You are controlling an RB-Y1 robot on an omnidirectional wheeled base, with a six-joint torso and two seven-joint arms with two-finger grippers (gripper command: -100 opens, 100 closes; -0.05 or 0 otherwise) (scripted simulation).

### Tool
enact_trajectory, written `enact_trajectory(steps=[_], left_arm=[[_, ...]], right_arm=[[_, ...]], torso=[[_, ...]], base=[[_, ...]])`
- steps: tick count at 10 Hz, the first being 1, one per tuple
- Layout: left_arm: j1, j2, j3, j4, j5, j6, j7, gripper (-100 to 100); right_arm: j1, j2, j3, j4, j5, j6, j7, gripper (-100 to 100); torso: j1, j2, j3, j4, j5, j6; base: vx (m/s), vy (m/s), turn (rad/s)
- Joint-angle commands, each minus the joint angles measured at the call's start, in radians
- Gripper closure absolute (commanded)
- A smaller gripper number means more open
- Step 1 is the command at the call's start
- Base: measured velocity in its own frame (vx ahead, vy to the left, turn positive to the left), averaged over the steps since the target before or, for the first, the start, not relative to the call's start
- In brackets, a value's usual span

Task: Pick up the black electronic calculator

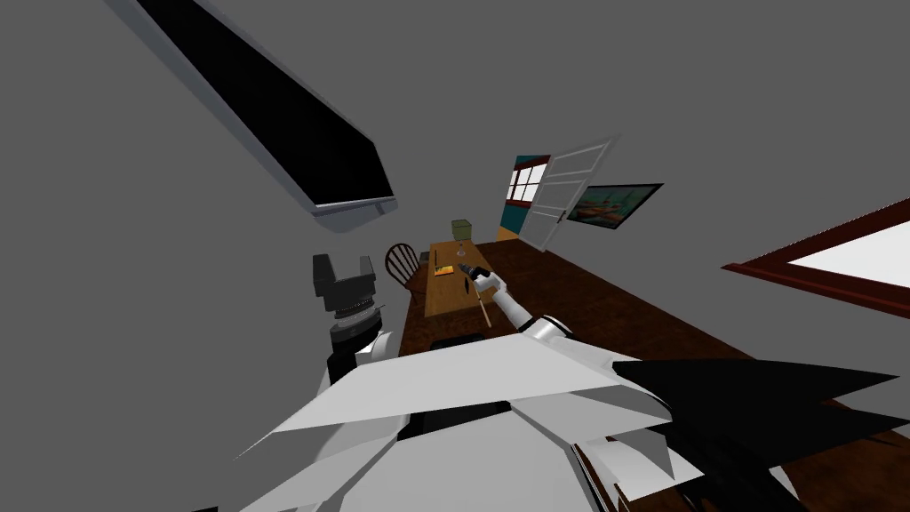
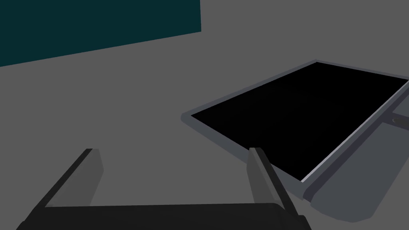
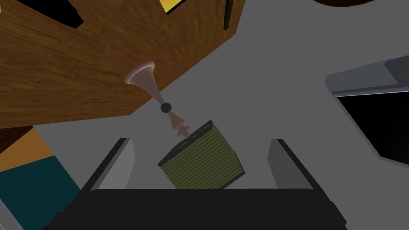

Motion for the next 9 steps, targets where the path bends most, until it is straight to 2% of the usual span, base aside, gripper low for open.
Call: enact_trajectory(steps=[1,2,3,4,5,7,8,9], left_arm=[[0.0,0.0,0.0,0.0,0.0,0.0,0.0,0],[0.0,0.0,0.0,0.0,0.0,0.0,0.0,0],[0.0,0.0,0.0,0.0,0.0,0.0,0.0,0],[0.0,0.0,0.0,0.0,0.0,0.0,0.0,0],[0.0,0.0,0.0,0.0,0.0,0.0,0.0,0],[0.0,0.0,0.0,0.0,0.0,0.0,0.0,0],[0.0,0.0,0.0,0.0,0.0,0.0,0.0,0],[0.0,0.0,0.0,0.0,0.0,0.0,0.0,0]], right_arm=[[-0.012,0.0,0.003,0.039,-0.003,0.004,0.005,-100],[-0.057,0.005,0.014,0.072,-0.01,0.053,0.033,-100],[-0.061,0.005,0.014,0.103,-0.01,0.053,0.033,-100],[-0.061,0.005,0.014,0.11,-0.01,0.053,0.033,-100],[-0.102,0.01,0.025,0.134,-0.016,0.101,0.057,-100],[-0.11,0.01,0.025,0.18,-0.016,0.101,0.057,-100],[-0.155,0.016,0.035,0.21,-0.02,0.147,0.079,-100],[-0.158,0.016,0.035,0.246,-0.02,0.147,0.079,-100]], torso=[[0.0,0.0,0.0,0.0,0.0,0.0],[0.001,0.0,0.0,0.0,0.0,0.0],[0.0,0.0,0.0,0.0,0.0,0.0],[0.0,0.001,0.0,0.0,0.0,0.0],[0.001,0.001,0.0,0.0,0.0,0.0],[0.0,0.0,0.0,0.0,0.0,0.0],[0.001,0.001,0.0,0.0,0.0,0.0],[0.0,0.0,0.0,0.0,0.0,0.0]], base=[[0.004,-0.02,-0.006],[0.003,-0.041,0.072],[0.005,-0.047,0.065],[0.002,-0.023,-0.01],[0.003,-0.041,0.072],[0.006,-0.034,0.027],[0.003,-0.04,0.085],[0.006,-0.044,0.06]])
